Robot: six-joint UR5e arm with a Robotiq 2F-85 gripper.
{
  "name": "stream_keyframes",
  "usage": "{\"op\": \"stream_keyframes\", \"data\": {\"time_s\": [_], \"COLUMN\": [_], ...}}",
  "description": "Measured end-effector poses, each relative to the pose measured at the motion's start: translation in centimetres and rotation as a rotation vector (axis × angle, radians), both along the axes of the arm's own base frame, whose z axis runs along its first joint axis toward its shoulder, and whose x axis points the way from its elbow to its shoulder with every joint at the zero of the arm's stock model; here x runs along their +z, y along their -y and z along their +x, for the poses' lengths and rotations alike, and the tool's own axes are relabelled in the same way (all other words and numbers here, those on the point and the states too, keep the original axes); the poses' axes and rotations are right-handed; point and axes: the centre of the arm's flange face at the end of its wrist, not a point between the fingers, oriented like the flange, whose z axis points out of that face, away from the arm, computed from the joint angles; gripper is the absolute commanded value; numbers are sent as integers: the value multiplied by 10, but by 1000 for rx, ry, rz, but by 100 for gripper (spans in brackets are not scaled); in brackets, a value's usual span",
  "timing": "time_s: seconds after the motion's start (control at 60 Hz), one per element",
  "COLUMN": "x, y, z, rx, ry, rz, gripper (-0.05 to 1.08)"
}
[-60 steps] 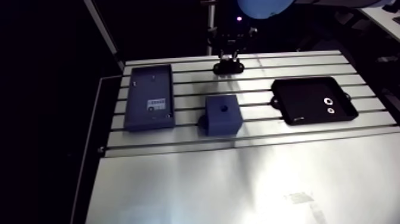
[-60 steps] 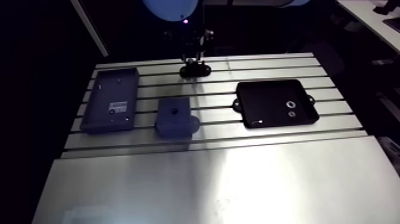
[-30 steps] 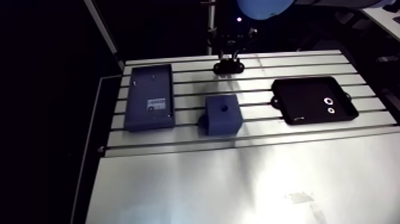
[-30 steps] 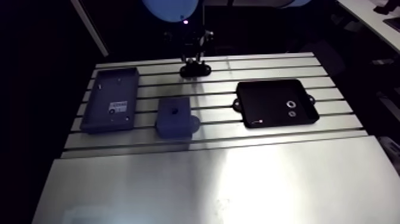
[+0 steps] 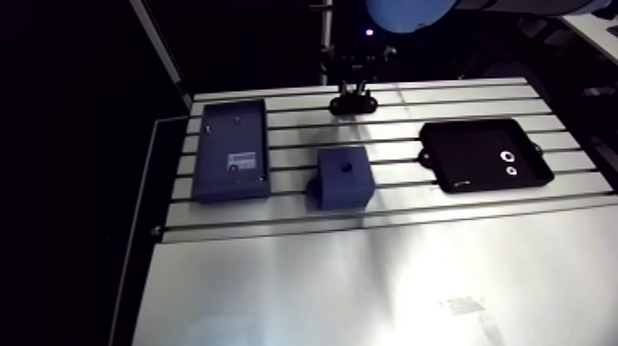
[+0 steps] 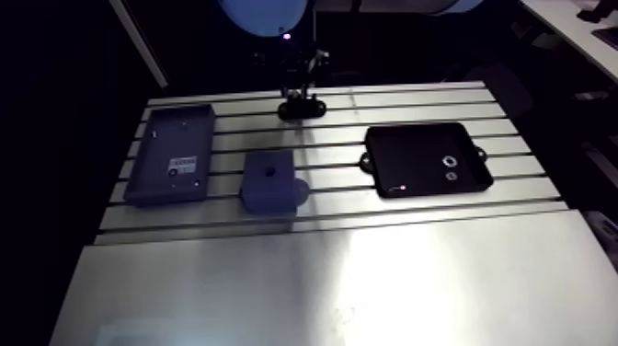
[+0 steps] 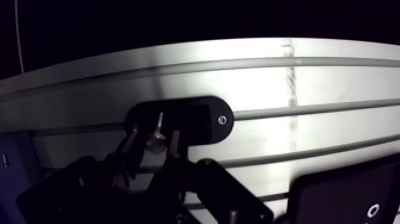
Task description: Pick up the M10 bolt and insert it into the hex recess until seated.
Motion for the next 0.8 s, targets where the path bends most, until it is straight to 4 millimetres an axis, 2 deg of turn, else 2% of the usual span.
{"op": "stream_keyframes", "data": {"time_s": [0.8], "x": [1], "y": [1], "z": [-1], "rx": [1], "ry": [-3], "rz": [0], "gripper": [75]}}
